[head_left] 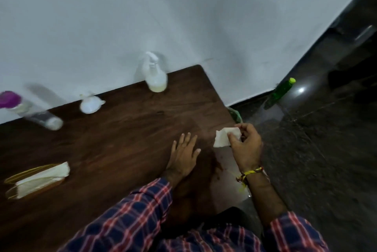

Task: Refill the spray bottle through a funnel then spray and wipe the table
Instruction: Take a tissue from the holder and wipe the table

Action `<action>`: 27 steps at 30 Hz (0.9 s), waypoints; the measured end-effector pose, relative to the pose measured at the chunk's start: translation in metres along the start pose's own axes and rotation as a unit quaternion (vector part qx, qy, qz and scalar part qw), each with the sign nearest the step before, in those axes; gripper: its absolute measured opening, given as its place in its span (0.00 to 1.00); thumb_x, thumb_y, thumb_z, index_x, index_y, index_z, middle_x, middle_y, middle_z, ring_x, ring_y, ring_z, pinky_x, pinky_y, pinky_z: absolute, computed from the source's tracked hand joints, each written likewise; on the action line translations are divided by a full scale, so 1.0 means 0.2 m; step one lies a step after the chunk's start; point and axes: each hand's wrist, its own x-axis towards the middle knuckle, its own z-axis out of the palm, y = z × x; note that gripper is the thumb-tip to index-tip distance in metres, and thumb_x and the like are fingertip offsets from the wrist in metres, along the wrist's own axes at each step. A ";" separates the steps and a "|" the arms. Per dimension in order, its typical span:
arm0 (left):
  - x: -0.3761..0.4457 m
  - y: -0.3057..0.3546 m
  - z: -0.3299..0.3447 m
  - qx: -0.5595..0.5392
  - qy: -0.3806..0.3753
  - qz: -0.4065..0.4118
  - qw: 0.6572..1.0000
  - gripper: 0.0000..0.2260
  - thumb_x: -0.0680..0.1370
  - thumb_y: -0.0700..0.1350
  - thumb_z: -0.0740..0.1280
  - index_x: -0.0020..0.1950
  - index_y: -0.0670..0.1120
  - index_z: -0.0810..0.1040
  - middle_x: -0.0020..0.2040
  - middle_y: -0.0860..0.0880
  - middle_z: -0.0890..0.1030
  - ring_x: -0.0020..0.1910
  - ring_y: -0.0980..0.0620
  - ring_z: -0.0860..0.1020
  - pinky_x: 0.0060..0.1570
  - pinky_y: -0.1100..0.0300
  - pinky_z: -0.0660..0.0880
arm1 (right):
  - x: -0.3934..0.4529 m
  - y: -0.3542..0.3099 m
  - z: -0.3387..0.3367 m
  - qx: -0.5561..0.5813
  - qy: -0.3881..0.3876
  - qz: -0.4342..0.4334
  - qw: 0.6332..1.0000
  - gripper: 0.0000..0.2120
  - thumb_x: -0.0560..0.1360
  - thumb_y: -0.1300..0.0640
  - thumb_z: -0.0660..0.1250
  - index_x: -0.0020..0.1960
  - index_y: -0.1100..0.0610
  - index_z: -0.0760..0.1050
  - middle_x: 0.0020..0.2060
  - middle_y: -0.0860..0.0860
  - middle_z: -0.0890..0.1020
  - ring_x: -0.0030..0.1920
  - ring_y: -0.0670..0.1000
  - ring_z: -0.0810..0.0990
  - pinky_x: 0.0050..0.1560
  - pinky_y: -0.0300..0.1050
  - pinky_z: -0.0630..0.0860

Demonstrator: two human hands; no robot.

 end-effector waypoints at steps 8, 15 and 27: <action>0.76 0.47 0.19 -0.002 0.041 0.019 0.999 0.24 0.83 0.52 0.55 0.78 0.48 0.59 0.80 0.47 0.53 0.79 0.48 0.47 0.76 0.50 0.43 | 0.49 0.33 -0.33 -0.011 0.064 0.062 0.996 0.08 0.71 0.65 0.72 0.46 0.55 0.79 0.37 0.47 0.83 0.37 0.44 0.82 0.34 0.33 0.77; 0.91 0.49 0.38 0.049 0.176 0.009 0.983 0.28 0.79 0.57 0.59 0.75 0.43 0.67 0.76 0.43 0.65 0.76 0.44 0.60 0.76 0.45 0.51 | 0.91 0.71 -0.25 -0.029 0.049 0.150 0.987 0.07 0.71 0.69 0.71 0.47 0.62 0.78 0.37 0.51 0.81 0.34 0.43 0.78 0.32 0.25 0.72; 0.94 0.48 0.41 0.066 0.213 0.018 0.975 0.28 0.79 0.55 0.64 0.75 0.43 0.67 0.76 0.44 0.64 0.77 0.46 0.57 0.74 0.41 0.54 | 1.55 1.17 0.45 -0.088 0.004 0.272 0.958 0.09 0.70 0.68 0.66 0.48 0.63 0.79 0.45 0.63 0.84 0.42 0.58 0.80 0.53 0.54 0.79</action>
